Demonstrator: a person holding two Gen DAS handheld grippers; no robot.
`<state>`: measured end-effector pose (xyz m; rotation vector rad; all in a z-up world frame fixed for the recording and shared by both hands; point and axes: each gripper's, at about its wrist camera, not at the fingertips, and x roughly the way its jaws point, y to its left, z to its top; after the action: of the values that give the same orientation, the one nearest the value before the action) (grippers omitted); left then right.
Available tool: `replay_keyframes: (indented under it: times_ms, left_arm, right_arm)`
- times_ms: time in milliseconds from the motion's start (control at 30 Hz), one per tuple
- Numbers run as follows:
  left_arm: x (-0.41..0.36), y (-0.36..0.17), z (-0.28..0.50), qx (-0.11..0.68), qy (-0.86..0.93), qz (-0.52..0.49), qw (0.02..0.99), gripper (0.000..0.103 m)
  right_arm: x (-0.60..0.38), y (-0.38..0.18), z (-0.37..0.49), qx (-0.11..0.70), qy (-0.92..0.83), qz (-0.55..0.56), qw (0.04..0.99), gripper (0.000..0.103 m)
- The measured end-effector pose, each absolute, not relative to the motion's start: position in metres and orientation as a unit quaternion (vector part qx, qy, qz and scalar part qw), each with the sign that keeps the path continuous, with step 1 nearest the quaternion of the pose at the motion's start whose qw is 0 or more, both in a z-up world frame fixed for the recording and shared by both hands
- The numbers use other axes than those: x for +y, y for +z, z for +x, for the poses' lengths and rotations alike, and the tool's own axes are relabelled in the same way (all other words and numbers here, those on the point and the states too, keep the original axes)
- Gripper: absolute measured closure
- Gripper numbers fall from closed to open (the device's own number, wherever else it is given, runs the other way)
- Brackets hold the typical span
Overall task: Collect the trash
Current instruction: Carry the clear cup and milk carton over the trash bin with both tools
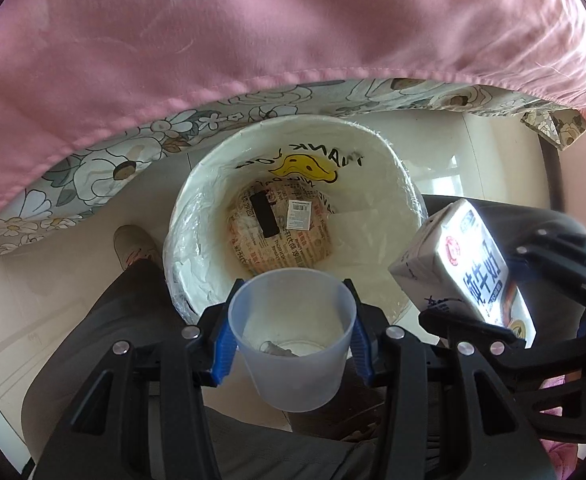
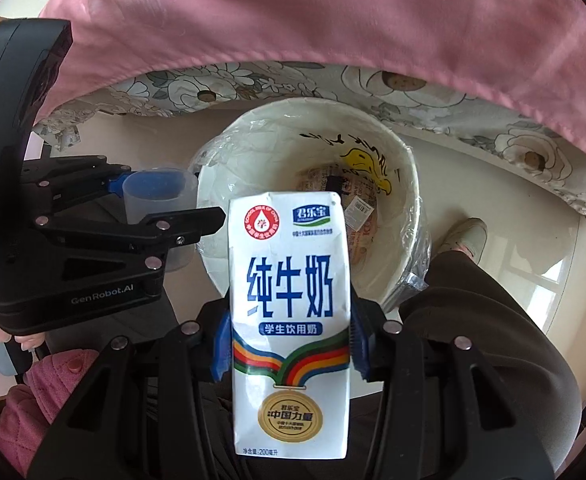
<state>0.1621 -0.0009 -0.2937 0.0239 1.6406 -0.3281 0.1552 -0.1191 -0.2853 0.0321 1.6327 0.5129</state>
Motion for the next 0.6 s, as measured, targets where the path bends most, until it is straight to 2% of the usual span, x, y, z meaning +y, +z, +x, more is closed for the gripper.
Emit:
replay_keyframes:
  times_ms: [600]
  left_arm:
    - [-0.005,-0.367,0.189,0.763,-0.101,-0.019,0.638,0.054]
  right_arm:
    - [-0.118,-0.370,0.177,0.763,0.172,0.086,0.617,0.056]
